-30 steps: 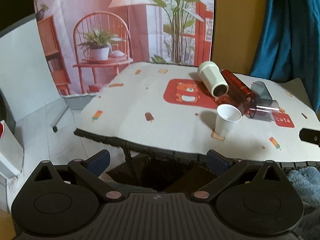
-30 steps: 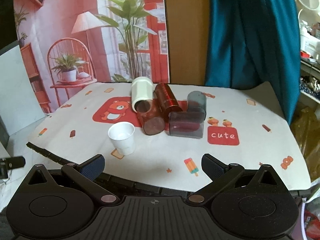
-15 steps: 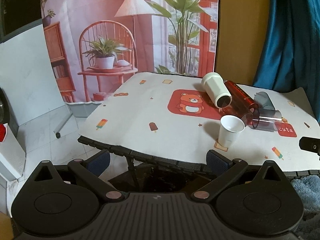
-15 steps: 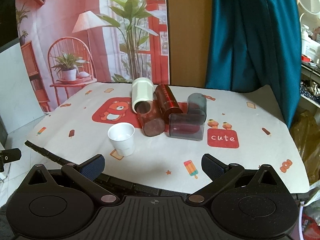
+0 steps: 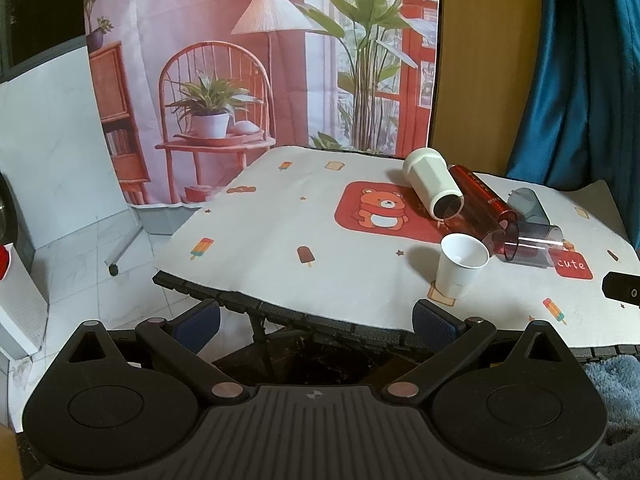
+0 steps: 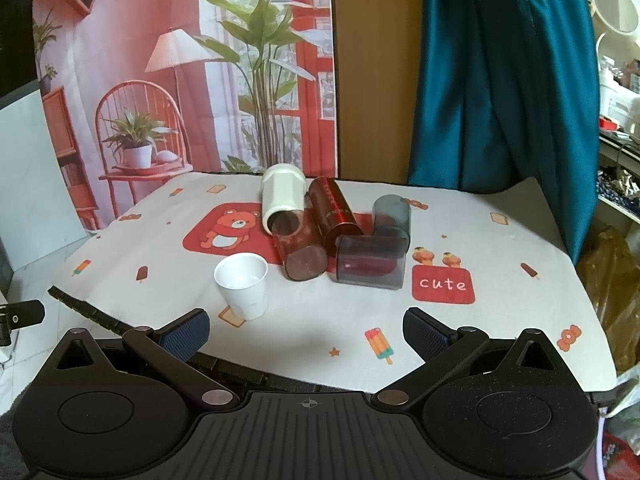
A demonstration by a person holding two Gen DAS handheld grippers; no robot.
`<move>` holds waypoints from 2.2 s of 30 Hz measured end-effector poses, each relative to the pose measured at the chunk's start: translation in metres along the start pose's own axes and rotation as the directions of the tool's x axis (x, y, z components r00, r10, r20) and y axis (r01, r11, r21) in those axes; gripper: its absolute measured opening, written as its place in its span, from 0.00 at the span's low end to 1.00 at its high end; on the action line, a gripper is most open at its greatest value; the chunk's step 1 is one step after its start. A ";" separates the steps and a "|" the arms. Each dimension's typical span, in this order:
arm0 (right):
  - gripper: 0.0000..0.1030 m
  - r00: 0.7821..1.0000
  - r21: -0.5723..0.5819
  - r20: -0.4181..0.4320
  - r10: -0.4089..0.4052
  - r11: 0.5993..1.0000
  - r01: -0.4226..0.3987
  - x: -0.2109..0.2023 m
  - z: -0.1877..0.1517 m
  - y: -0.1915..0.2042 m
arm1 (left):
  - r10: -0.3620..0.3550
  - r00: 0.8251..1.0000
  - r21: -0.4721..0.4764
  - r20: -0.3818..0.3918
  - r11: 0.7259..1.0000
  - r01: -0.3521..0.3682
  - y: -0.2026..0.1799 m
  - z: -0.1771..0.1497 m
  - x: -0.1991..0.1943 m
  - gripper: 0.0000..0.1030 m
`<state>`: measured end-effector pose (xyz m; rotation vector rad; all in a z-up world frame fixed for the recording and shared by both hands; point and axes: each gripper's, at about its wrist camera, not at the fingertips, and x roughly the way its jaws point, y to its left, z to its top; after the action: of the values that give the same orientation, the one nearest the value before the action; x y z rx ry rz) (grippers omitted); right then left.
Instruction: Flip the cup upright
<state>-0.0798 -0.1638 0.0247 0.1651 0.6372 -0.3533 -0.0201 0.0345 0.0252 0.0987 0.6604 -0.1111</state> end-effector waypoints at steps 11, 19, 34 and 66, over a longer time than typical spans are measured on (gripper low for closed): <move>1.00 1.000 0.010 0.006 0.000 1.000 0.000 -0.002 -0.002 0.000 | -0.006 1.000 0.002 0.002 1.000 0.006 -0.001 -0.001 0.001 1.00; 1.00 1.000 0.004 0.006 0.005 1.000 -0.005 -0.002 -0.004 0.002 | -0.013 1.000 0.000 0.001 1.000 0.013 0.001 -0.002 0.001 1.00; 1.00 1.000 0.007 0.003 0.010 1.000 -0.010 -0.001 -0.004 0.002 | -0.019 1.000 0.001 -0.013 1.000 0.019 0.000 -0.001 0.004 1.00; 1.00 1.000 0.009 -0.001 0.012 1.000 -0.012 0.000 -0.005 0.001 | -0.020 1.000 0.002 -0.019 1.000 0.020 0.001 -0.003 0.006 1.00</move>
<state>-0.0822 -0.1612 0.0205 0.1773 0.6361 -0.3446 -0.0173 0.0353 0.0189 0.0956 0.6798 -0.1308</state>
